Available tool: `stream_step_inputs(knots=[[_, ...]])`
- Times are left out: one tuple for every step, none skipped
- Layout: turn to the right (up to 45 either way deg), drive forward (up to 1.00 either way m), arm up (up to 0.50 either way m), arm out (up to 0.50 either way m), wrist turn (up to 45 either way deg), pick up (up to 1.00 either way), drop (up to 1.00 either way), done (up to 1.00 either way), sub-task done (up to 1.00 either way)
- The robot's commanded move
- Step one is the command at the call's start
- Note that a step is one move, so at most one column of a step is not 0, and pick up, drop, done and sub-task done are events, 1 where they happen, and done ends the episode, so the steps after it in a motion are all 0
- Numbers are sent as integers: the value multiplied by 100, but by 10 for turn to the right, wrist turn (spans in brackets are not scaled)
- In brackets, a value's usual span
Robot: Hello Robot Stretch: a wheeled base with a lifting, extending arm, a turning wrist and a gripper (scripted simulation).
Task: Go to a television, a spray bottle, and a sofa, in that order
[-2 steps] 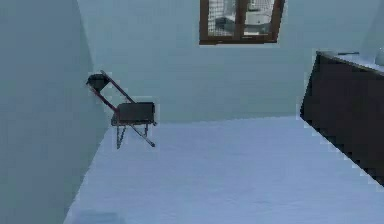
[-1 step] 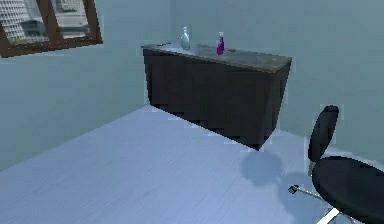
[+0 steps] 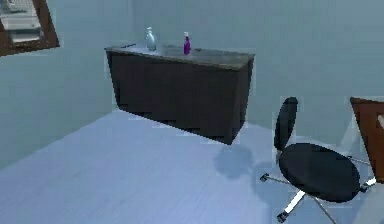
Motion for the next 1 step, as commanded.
stream_step_inputs(knots=[[0, 100, 0, 0, 0, 0, 0, 0, 0]])
